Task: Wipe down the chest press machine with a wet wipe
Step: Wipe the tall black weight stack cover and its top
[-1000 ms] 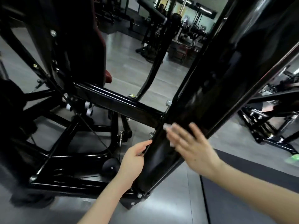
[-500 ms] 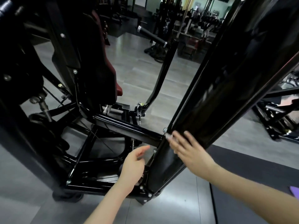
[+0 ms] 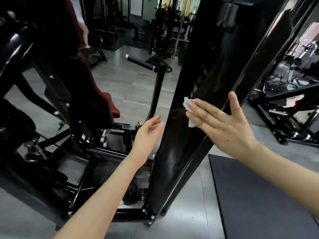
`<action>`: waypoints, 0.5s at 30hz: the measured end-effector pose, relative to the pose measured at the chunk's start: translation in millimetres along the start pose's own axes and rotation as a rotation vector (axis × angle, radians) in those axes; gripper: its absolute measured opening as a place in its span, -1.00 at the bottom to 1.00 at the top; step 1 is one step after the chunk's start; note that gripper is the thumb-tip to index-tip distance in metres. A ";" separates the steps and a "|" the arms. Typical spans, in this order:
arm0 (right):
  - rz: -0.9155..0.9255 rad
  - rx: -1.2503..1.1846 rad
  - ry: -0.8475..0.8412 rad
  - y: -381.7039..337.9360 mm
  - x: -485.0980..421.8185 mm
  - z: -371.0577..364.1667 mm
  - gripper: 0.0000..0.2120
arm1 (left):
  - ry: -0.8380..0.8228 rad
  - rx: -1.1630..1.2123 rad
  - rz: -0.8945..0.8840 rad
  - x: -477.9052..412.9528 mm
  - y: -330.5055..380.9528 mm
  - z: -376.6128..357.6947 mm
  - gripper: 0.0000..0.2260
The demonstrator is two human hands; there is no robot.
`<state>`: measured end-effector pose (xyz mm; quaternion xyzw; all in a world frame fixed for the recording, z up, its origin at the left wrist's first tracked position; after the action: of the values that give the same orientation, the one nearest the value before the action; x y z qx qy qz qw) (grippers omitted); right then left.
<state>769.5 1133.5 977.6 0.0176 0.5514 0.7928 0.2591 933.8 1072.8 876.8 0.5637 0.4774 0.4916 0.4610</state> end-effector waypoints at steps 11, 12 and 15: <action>0.204 -0.046 0.021 -30.7 5.9 -5.1 -0.58 | -0.139 -0.055 -0.024 2.6 22.0 -14.5 -0.51; 0.125 -0.049 0.085 -18.8 1.2 -1.3 -0.60 | -0.147 -0.051 -0.012 1.5 22.1 -14.1 -0.48; -0.041 -0.107 0.185 -10.1 -7.6 6.8 -0.66 | -0.238 -0.098 0.005 -3.7 24.5 -7.5 -0.44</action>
<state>782.1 1138.7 973.3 -0.0810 0.5301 0.8138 0.2238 928.1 1066.5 901.3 0.5962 0.3933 0.4450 0.5402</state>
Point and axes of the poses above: each hand's wrist, its own x-axis away from the middle knuckle, its own z-axis out of the back of the hand, y = z × x, the point moved 7 cm from there along -x, towards the middle knuckle, and after that the axes turned 10 degrees about z, right-handed, at the moved point
